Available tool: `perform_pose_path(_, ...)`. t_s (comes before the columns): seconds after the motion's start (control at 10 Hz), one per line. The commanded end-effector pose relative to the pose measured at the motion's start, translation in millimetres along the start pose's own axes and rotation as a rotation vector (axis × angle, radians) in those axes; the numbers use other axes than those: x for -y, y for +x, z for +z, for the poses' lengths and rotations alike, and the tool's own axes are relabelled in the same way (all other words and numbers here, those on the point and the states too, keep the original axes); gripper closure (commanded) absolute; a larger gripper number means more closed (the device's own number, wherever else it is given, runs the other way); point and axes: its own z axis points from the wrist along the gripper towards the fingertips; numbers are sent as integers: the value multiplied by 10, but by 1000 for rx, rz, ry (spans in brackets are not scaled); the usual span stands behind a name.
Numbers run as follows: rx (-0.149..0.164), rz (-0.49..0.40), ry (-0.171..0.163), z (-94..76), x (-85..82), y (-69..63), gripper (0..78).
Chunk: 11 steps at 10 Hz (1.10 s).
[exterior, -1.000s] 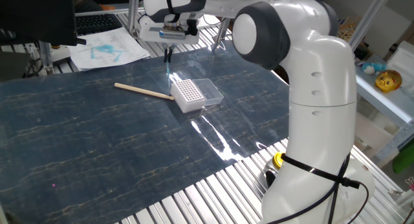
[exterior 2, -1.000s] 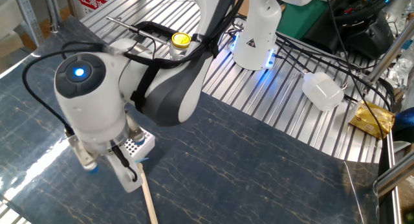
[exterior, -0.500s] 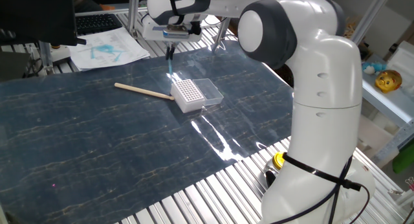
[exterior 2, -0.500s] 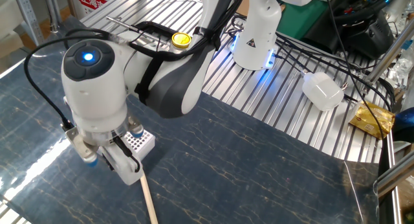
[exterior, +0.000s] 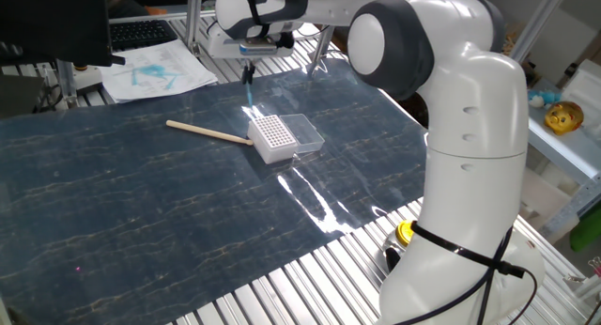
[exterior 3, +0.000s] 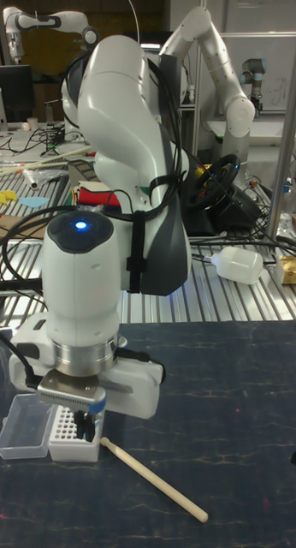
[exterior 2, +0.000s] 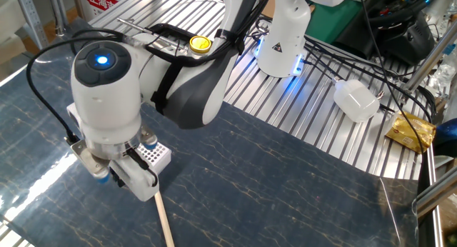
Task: Insert a medium pipette tip into the holder for medium pipette tips
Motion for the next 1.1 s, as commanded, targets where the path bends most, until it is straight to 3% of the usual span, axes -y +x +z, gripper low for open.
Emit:
perform_pose_path(0.1, 24, -27, 17, -42, 43, 3, 765)
perform_pose_path(0.6, 7, -30, 22, -44, 47, 3, 765)
perform_pose_path(0.8, -20, -20, 19, -44, 47, 3, 765)
perform_pose_path(0.9, -51, 1, 6, -44, 47, 3, 765)
perform_pose_path(1.1, -60, 12, 5, -44, 47, 3, 765)
